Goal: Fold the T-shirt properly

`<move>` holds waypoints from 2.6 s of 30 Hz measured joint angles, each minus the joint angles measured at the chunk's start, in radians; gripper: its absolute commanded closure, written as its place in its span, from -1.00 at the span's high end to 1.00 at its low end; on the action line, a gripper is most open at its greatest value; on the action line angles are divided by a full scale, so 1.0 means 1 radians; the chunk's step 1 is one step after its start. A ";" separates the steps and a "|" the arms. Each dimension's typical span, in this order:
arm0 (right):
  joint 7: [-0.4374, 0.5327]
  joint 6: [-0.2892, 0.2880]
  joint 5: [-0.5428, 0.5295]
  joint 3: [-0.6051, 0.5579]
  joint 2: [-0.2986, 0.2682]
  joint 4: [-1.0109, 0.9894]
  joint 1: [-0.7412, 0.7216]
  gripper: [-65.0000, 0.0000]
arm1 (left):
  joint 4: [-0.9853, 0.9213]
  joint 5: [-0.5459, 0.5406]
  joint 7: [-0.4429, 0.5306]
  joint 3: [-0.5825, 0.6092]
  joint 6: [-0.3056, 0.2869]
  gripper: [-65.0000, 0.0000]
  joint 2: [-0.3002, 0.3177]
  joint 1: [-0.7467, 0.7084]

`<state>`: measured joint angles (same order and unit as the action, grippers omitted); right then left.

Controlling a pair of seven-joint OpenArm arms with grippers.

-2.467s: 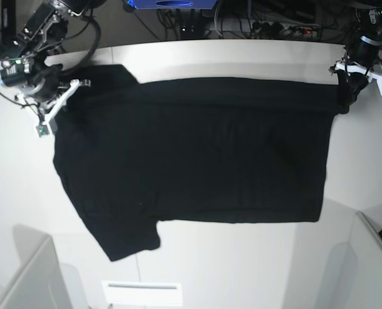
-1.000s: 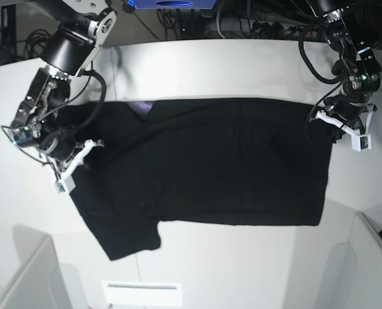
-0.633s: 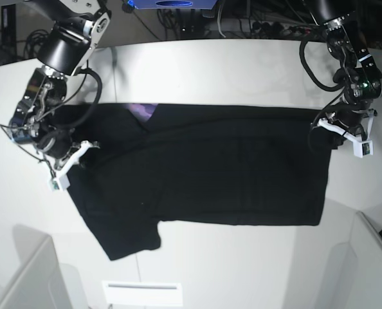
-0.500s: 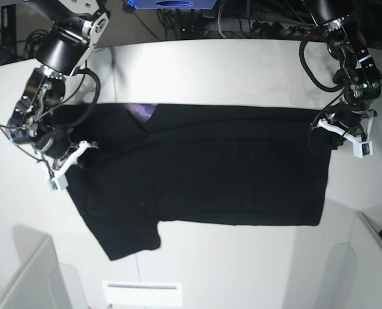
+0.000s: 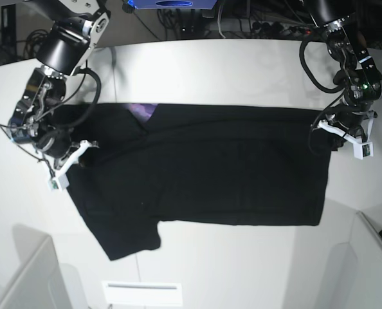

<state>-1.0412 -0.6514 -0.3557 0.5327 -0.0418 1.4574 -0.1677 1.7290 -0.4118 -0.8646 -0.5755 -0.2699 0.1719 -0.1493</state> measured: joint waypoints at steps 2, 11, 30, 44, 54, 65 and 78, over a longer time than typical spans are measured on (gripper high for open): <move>0.000 0.000 -0.001 0.002 -0.002 0.000 0.008 -0.41 | 0.000 0.000 0.000 0.000 0.000 -0.25 0.000 0.002; -0.005 0.005 0.005 0.204 -0.002 0.058 0.019 -0.35 | 0.060 0.001 0.004 -0.155 0.000 0.45 -0.005 -0.003; -0.010 0.190 -0.200 0.485 0.177 0.259 0.276 0.17 | 0.087 -0.139 0.010 -0.353 -0.231 0.45 -0.138 -0.244; 0.019 0.190 -0.304 0.526 0.126 0.041 0.237 0.18 | 0.021 -0.136 0.010 -0.355 -0.232 0.45 -0.146 -0.241; 0.037 0.180 -0.341 0.519 0.072 -0.066 0.193 0.18 | -0.018 -0.140 0.136 -0.350 -0.233 0.45 -0.146 -0.231; 0.052 0.179 -0.352 0.509 0.072 -0.068 0.212 0.17 | -0.160 -0.136 0.128 -0.348 -0.232 0.45 -0.146 -0.140; 0.063 0.173 -0.353 0.481 0.067 -0.061 0.234 0.16 | -0.092 -0.137 0.132 -0.307 -0.229 -0.93 -0.148 -0.168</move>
<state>-0.9787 -0.4786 -0.7086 1.0142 0.0250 1.3968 0.0666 1.6371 -0.5491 -0.7322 -0.8825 -0.4988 0.0242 -0.3172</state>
